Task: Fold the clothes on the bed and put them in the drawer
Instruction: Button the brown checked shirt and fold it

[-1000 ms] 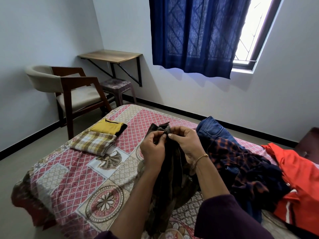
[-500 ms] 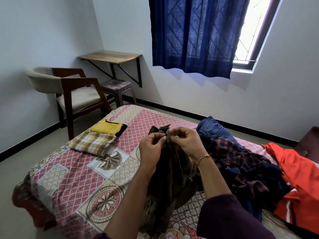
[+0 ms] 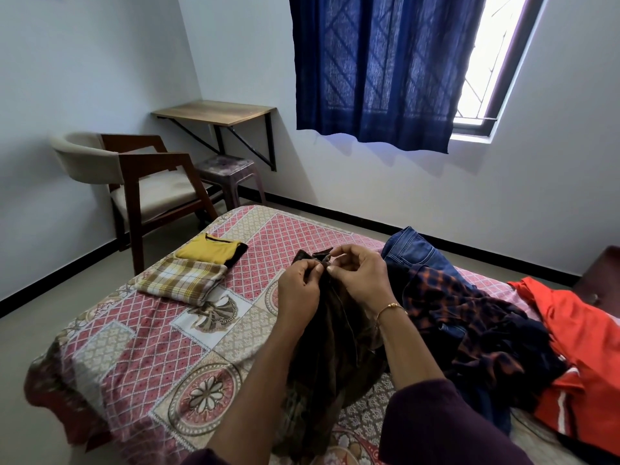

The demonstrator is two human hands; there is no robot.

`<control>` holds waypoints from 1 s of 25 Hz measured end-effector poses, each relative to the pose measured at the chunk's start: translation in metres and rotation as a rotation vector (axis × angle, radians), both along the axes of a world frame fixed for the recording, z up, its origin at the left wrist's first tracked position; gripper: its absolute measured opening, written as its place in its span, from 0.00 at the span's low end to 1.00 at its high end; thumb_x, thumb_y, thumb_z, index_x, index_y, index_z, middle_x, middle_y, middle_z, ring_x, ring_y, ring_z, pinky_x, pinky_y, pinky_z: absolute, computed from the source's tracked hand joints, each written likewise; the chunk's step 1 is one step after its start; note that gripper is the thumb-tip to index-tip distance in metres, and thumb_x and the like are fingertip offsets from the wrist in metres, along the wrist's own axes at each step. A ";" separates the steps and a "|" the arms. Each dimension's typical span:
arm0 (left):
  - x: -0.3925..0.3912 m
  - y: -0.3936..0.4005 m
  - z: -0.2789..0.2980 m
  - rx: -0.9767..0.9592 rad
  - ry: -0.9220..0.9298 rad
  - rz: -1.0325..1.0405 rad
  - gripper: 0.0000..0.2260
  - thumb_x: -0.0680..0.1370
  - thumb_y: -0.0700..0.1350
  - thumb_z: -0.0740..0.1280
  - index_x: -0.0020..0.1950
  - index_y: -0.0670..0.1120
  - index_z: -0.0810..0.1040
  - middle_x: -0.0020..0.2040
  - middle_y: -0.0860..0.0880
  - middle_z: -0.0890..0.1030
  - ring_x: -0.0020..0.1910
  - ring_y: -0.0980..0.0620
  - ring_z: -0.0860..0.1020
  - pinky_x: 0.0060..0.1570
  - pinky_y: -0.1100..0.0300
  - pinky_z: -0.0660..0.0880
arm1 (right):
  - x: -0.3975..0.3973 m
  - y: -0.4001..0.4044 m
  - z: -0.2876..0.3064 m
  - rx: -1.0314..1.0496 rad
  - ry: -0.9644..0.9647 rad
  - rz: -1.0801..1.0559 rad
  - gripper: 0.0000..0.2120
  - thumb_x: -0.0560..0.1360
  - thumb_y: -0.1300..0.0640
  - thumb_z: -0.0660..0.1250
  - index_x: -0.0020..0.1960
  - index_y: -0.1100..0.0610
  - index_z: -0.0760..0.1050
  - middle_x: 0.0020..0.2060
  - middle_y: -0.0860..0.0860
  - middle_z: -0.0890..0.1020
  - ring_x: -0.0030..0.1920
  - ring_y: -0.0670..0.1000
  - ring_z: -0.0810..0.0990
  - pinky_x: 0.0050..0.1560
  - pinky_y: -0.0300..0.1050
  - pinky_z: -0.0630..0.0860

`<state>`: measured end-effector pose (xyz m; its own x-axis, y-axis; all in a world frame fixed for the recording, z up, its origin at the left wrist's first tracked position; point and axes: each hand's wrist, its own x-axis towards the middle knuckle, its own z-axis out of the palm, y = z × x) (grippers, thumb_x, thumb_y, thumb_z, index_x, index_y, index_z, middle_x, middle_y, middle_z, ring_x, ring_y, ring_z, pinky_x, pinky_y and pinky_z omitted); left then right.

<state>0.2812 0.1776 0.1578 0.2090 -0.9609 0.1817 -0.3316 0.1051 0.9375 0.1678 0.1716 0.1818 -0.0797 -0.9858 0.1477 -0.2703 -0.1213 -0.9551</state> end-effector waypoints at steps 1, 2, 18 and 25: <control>0.001 -0.003 -0.001 0.043 0.020 -0.017 0.06 0.80 0.41 0.62 0.47 0.42 0.79 0.39 0.50 0.78 0.38 0.54 0.76 0.39 0.62 0.72 | 0.001 0.001 0.000 0.025 -0.092 0.019 0.11 0.69 0.70 0.71 0.45 0.56 0.76 0.35 0.50 0.80 0.35 0.44 0.79 0.38 0.29 0.75; 0.001 -0.003 -0.001 0.093 0.073 -0.034 0.08 0.80 0.42 0.61 0.46 0.42 0.78 0.39 0.48 0.78 0.38 0.52 0.76 0.40 0.57 0.73 | 0.001 0.002 0.000 0.052 -0.192 0.038 0.11 0.70 0.71 0.70 0.46 0.57 0.75 0.35 0.51 0.79 0.35 0.44 0.78 0.37 0.30 0.75; 0.001 0.002 0.014 0.039 0.532 0.082 0.07 0.76 0.36 0.67 0.42 0.47 0.78 0.41 0.47 0.82 0.45 0.48 0.81 0.48 0.56 0.78 | -0.009 0.000 -0.016 0.190 -0.175 0.345 0.07 0.72 0.67 0.69 0.44 0.57 0.75 0.42 0.53 0.78 0.47 0.54 0.77 0.56 0.53 0.76; -0.004 0.006 0.060 -0.081 0.572 -0.252 0.10 0.79 0.34 0.60 0.48 0.43 0.80 0.46 0.45 0.82 0.48 0.49 0.81 0.52 0.58 0.78 | 0.005 -0.003 0.003 0.010 -0.735 0.309 0.05 0.75 0.67 0.62 0.48 0.61 0.76 0.42 0.56 0.81 0.43 0.52 0.80 0.49 0.44 0.79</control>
